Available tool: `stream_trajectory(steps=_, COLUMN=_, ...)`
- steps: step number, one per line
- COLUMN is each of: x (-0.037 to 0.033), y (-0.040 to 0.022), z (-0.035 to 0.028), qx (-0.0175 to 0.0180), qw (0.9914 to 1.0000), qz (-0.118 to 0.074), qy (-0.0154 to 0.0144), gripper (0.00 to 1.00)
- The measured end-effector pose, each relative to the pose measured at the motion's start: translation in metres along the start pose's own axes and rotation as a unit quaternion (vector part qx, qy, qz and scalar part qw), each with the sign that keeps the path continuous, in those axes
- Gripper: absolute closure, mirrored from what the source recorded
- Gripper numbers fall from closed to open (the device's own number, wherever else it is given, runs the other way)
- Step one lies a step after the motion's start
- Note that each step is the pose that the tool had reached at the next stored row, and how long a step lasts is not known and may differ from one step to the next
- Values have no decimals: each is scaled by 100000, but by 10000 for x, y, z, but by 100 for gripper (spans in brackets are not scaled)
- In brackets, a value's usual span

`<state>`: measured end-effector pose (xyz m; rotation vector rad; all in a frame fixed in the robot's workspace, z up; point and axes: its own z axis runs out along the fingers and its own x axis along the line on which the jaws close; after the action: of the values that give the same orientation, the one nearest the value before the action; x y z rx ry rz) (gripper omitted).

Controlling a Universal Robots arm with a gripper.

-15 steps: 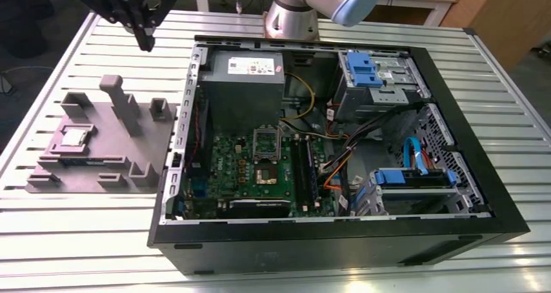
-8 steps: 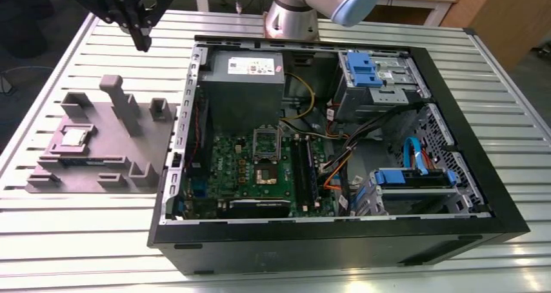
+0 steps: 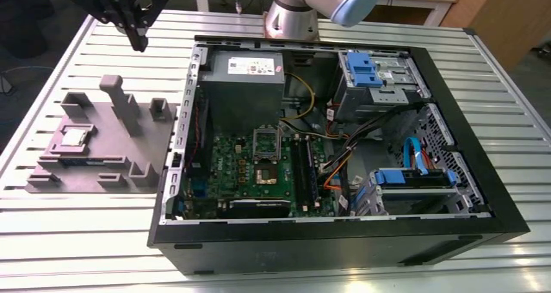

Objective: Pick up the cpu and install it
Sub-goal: 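Reach for the cpu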

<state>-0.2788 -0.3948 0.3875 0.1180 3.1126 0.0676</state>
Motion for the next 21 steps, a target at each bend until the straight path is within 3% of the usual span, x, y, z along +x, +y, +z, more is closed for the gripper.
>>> stream_trajectory(steps=21, x=150, y=-12, z=6, qx=0, qw=100000, qz=0, qy=0, gripper=90)
